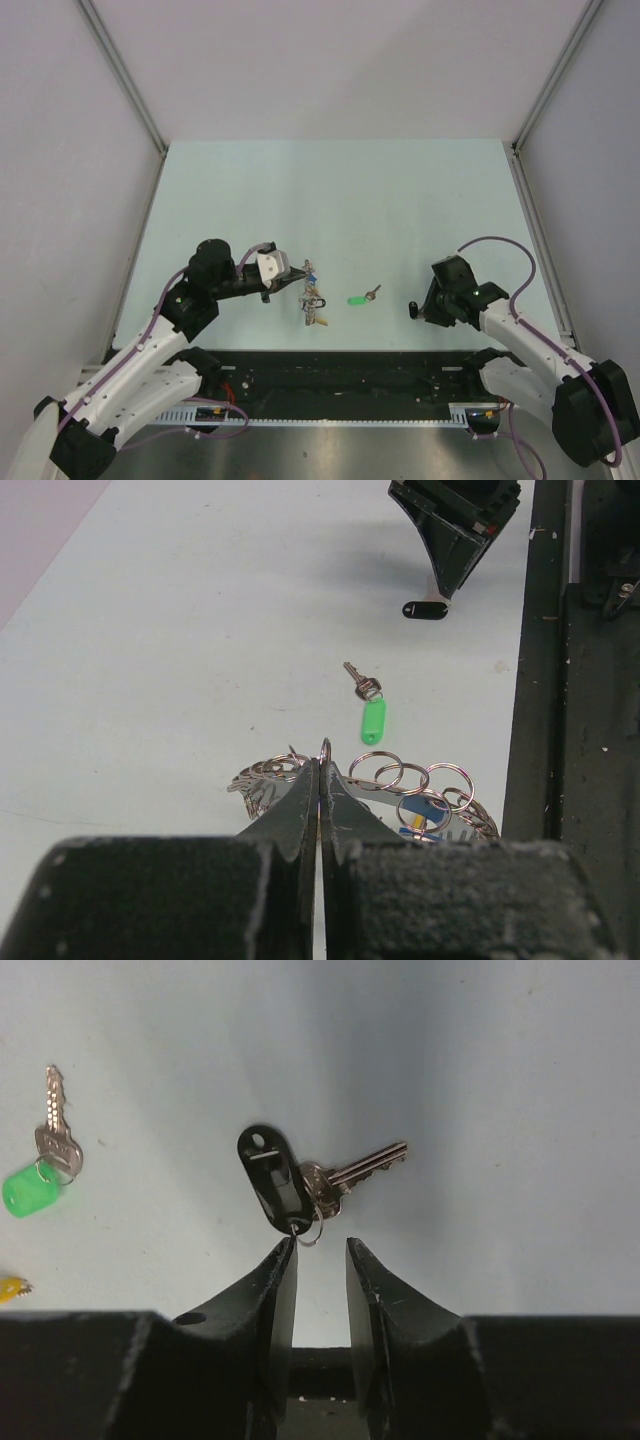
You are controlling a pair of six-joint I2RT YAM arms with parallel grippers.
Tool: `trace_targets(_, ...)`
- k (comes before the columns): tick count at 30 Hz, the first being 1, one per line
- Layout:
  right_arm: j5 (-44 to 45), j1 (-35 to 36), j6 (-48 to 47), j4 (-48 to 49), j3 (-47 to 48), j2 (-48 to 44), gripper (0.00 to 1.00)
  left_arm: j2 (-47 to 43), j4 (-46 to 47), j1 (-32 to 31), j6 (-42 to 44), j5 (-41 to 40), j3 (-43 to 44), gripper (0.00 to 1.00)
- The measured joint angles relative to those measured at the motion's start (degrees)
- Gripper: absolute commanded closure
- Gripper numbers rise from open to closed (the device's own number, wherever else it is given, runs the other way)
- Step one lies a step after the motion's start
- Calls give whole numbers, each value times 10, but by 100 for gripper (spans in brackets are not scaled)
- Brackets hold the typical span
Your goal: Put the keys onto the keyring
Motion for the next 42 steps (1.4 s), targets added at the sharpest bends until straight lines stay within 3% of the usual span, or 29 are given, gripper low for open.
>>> trace_targets(12, -34, -42, 47, 78, -47, 0, 78, 0, 0, 0, 0, 0, 0, 100)
trace_targets(16, -47, -50, 51, 92, -54, 0, 85, 0, 0, 0, 0, 0, 0, 100)
trace_targets(20, -56, -54, 50, 95, -58, 0, 100, 0, 0, 0, 0, 0, 0, 100)
trace_targets(25, -60, -58, 35, 94, -54, -13, 100, 0, 0, 0, 0, 0, 0, 100)
trace_targets(33, -78, -43, -118, 94, 56, 14, 100, 0, 0, 0, 0, 0, 0, 100)
trace_targets(42, -184, 75, -334, 209, 94, 13, 100, 0, 0, 0, 0, 0, 0, 100)
